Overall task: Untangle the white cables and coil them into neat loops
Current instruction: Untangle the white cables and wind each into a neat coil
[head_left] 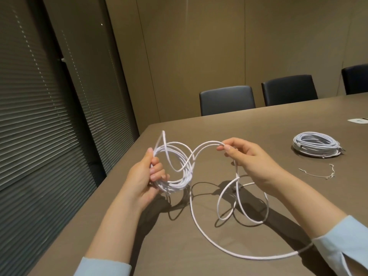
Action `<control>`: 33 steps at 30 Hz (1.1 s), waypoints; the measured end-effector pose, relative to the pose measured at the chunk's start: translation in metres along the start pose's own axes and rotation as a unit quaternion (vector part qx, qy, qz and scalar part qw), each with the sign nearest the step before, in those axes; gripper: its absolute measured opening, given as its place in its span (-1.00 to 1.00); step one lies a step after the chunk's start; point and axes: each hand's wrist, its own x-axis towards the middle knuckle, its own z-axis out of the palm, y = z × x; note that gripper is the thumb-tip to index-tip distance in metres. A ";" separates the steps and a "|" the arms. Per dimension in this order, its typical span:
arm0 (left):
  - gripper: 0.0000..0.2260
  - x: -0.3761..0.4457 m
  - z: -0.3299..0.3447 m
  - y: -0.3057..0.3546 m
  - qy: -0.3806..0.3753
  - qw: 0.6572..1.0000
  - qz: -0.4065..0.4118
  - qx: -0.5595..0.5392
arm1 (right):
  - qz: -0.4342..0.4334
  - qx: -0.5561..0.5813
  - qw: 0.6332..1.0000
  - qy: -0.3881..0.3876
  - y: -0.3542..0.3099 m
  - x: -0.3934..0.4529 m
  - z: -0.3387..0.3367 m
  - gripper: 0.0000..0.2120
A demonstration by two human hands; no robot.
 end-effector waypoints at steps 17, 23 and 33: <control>-0.67 -0.014 0.037 -0.034 -0.063 0.977 -0.070 0.190 | -0.096 -0.226 0.962 0.120 0.015 -0.007 0.039 -0.87; -0.65 -0.007 0.025 -0.021 -0.114 0.979 -0.168 0.001 | -0.132 -0.237 0.959 0.085 0.013 -0.008 0.035 -0.87; -0.66 0.004 -0.011 0.012 -0.076 0.986 -0.120 -0.092 | 0.039 -0.314 0.946 0.067 0.038 0.006 -0.008 -0.70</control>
